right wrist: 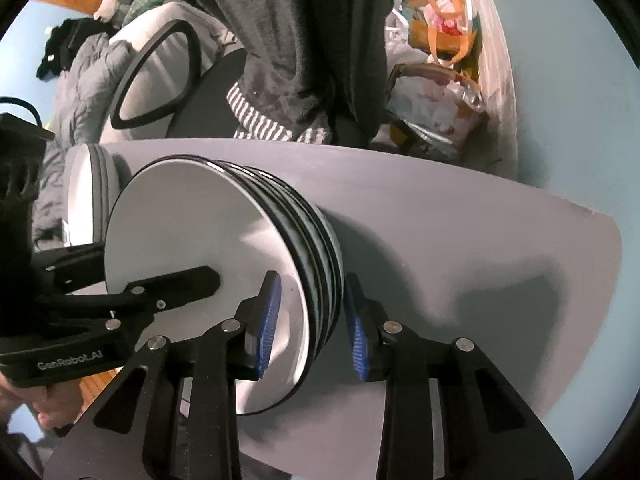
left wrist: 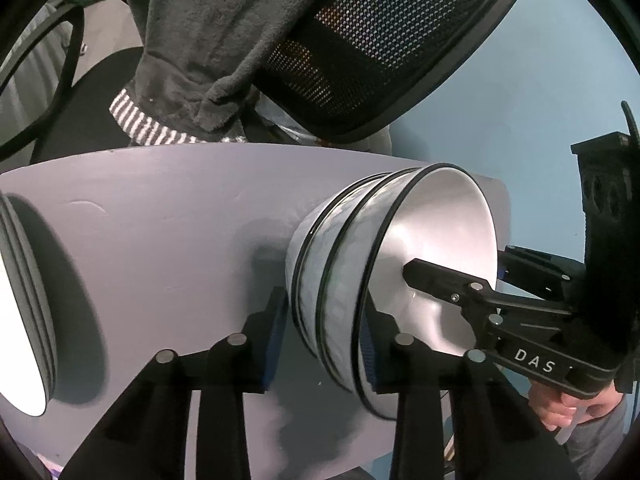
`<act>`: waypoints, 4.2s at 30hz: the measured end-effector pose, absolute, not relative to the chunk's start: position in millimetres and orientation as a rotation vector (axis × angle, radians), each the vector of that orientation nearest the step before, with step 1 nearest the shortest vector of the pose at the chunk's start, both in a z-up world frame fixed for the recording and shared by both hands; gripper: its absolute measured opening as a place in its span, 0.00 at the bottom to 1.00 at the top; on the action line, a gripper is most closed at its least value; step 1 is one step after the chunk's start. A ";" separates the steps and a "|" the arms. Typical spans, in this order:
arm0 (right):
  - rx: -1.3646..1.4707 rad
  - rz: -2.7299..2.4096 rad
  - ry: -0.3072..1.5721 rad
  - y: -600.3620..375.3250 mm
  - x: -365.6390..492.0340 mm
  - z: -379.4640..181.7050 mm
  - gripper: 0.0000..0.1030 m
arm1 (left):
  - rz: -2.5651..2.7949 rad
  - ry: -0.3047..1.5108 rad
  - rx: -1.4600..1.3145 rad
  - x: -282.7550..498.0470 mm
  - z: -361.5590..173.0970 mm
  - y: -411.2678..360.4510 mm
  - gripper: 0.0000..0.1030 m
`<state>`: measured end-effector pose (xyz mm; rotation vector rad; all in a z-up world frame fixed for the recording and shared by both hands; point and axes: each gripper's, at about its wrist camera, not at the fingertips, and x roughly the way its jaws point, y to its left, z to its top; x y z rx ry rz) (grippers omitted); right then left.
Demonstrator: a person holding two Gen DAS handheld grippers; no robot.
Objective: Organize plates and bowls
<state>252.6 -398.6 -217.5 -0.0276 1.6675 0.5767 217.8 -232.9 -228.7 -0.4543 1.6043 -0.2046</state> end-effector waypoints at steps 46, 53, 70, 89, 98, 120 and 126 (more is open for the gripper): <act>-0.164 0.702 1.704 -242.8 140.6 -221.3 0.28 | 0.007 1.582 -0.555 53.6 -226.7 -83.8 0.24; -0.223 0.726 1.725 -236.2 140.3 -222.5 0.31 | 0.003 1.579 -0.534 55.5 -224.6 -87.6 0.24; -0.289 0.736 1.713 -234.8 142.5 -218.4 0.17 | 0.033 1.600 -0.566 60.5 -227.0 -85.3 0.27; -0.254 0.716 1.712 -239.3 141.0 -218.1 0.17 | 0.045 1.607 -0.486 56.5 -221.8 -92.7 0.20; -0.240 0.706 1.708 -231.2 132.9 -205.4 0.17 | 0.035 1.605 -0.474 54.2 -207.3 -80.8 0.20; -0.285 0.710 1.602 -182.3 150.2 -144.5 0.17 | 0.053 1.506 -0.487 77.3 -159.7 -46.5 0.20; -0.276 0.724 1.582 -158.2 167.7 -144.5 0.17 | 0.094 1.488 -0.468 96.0 -159.4 -23.7 0.20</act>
